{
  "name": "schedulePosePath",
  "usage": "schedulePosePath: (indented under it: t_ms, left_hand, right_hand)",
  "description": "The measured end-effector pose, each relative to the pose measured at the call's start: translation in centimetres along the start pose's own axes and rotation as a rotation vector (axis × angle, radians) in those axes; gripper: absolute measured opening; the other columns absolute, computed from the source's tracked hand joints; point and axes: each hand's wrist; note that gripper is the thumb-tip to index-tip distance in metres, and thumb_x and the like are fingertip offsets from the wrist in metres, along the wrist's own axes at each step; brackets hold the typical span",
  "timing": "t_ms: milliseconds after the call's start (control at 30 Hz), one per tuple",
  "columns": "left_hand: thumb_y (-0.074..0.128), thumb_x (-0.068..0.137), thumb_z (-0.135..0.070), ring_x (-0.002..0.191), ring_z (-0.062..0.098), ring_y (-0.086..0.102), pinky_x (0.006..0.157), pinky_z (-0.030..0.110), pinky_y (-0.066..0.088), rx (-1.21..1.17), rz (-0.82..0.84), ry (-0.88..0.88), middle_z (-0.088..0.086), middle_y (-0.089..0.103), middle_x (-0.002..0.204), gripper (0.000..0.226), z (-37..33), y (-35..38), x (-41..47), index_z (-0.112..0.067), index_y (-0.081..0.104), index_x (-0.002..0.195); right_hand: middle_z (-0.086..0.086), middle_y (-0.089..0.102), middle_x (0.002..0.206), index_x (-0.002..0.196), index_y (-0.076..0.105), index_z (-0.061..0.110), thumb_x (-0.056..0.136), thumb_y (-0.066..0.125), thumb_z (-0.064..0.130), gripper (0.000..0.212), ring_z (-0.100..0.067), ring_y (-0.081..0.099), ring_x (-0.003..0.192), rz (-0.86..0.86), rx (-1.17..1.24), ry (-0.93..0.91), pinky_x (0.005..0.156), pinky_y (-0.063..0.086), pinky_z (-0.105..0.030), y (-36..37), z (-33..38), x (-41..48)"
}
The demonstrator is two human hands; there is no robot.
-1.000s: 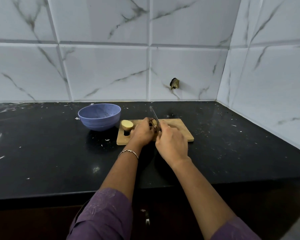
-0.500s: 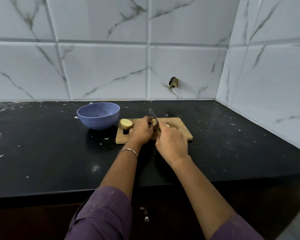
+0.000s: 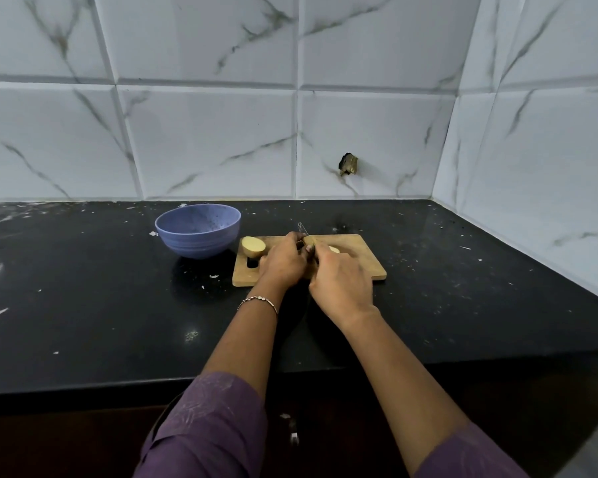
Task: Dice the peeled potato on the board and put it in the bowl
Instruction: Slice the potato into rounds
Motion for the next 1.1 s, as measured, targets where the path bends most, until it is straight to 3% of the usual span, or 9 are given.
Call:
schedulePosePath:
  t_ms: [200,800,967,1100]
  left_hand:
    - [0.050,0.100,-0.034,0.127,0.023,0.052,0.106,0.043,0.038,-0.011,-0.008,0.022,0.000,0.060,0.134,0.039,0.1,0.0,0.0,-0.026,0.049,0.138]
    - [0.045,0.103,-0.036,0.133,0.022,0.048,0.109,0.043,0.036,0.007,0.003,0.020,-0.001,0.057,0.140,0.046,0.2,-0.2,-0.1,-0.023,0.040,0.146]
    - [0.051,0.100,-0.037,0.135,0.021,0.045,0.109,0.044,0.035,0.031,0.030,0.041,-0.002,0.054,0.143,0.050,0.3,-0.3,-0.2,-0.025,0.038,0.148]
    - [0.053,0.099,-0.033,0.133,0.019,0.048,0.108,0.041,0.037,0.015,0.023,0.040,-0.002,0.056,0.140,0.050,0.2,-0.4,-0.3,-0.024,0.040,0.146]
  right_hand:
    - [-0.004,0.069,0.103,0.136,0.049,0.020,0.095,0.054,0.011,0.043,-0.023,0.064,0.097,0.033,-0.010,-0.003,0.070,0.040,-0.029,0.2,-0.2,0.4]
    - [-0.001,0.067,0.099,0.132,0.051,0.021,0.096,0.048,0.009,0.037,-0.020,0.064,0.090,0.013,-0.089,-0.083,0.066,0.041,-0.030,0.5,-0.6,-1.0]
    - [-0.001,0.068,0.101,0.137,0.048,0.021,0.097,0.051,0.013,0.041,-0.020,0.065,0.093,0.000,-0.051,-0.044,0.066,0.040,-0.029,0.4,-0.6,-1.0]
    - [-0.001,0.068,0.100,0.131,0.053,0.020,0.097,0.049,0.011,0.035,-0.020,0.065,0.091,0.029,-0.074,-0.066,0.064,0.039,-0.030,0.3,-0.4,-0.5]
Point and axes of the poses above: each hand's wrist, its own x-axis towards the middle knuckle, its own y-axis out of the palm, z = x × y
